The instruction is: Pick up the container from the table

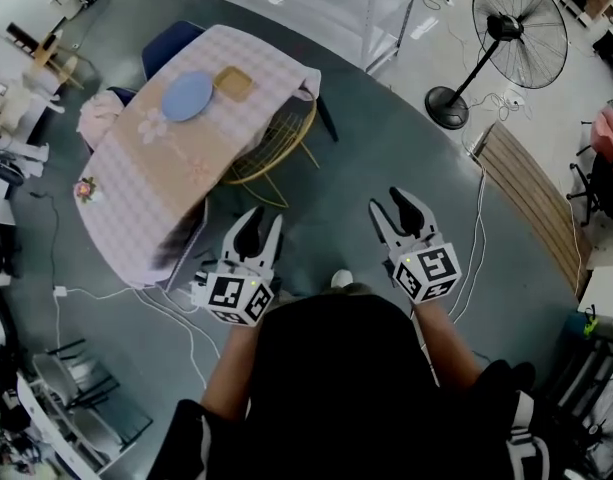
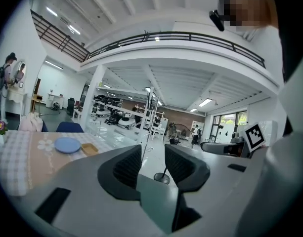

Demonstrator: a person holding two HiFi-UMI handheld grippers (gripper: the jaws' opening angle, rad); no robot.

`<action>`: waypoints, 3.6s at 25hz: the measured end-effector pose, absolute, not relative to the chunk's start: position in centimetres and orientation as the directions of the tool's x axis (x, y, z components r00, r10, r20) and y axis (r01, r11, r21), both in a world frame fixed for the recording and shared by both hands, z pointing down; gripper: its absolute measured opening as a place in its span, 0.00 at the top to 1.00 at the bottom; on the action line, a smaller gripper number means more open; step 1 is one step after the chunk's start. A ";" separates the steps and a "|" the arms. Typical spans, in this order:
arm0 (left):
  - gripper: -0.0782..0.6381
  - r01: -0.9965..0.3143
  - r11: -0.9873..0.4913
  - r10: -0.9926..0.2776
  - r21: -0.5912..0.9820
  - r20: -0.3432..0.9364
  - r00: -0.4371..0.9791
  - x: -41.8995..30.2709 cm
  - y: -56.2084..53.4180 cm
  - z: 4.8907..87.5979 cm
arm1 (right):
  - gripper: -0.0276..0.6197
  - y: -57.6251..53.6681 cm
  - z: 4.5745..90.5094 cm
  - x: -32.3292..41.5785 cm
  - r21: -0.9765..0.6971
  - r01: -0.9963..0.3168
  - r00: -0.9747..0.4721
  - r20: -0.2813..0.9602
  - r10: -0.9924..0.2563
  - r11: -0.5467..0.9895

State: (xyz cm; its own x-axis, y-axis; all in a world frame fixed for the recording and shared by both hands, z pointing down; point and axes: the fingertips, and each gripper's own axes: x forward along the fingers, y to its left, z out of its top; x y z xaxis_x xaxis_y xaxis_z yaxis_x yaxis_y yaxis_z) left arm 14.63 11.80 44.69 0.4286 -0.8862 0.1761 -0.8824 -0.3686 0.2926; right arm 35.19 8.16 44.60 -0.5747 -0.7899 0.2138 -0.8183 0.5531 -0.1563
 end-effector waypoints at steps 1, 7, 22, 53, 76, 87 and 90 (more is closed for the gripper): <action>0.71 -0.888 -0.357 -0.892 0.290 0.176 0.416 14.9 11.7 44.8 | 0.70 7.8 44.8 35.5 -0.158 -0.814 -0.580 0.210 -0.787 0.558; 0.71 -0.908 -0.323 -0.896 0.266 0.223 0.384 15.0 11.1 45.4 | 0.70 6.0 45.3 35.2 -0.192 -0.796 -0.605 0.209 -0.768 0.575; 0.70 -0.870 -0.382 -0.877 0.312 0.174 0.448 7.6 -3.4 47.1 | 0.70 -5.9 46.9 27.1 -0.192 -0.803 -0.595 0.292 -0.748 0.564; 0.70 -0.911 -0.059 -0.971 0.409 0.187 0.147 -14.7 -21.3 49.0 | 0.70 -39.6 61.7 -4.2 -0.128 -0.543 -0.694 0.625 -0.358 0.830; 0.70 -0.935 0.207 -0.918 0.288 0.387 -0.084 -13.5 -24.9 51.5 | 0.76 -48.6 84.1 -7.1 -0.182 -0.484 -0.543 0.830 -0.130 0.856; 0.70 -0.924 0.240 -0.926 0.299 0.355 -0.126 -12.5 -23.8 50.6 | 0.94 -48.5 81.1 -8.9 -0.211 -0.514 -0.610 0.771 -0.182 0.831; 0.70 -0.922 0.210 -0.942 0.326 0.319 -0.101 -13.8 -22.9 49.7 | 0.94 -47.3 77.9 -9.8 -0.219 -0.511 -0.652 0.729 -0.208 0.831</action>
State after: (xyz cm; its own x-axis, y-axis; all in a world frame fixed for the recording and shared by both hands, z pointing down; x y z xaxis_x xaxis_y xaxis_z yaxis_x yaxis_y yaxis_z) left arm -13.76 -22.87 49.68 -0.1015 -0.9423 0.3190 -0.9217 0.2098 0.3264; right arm -9.78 -47.33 77.85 -0.6517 -0.2082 0.7294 -0.5108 0.8313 -0.2190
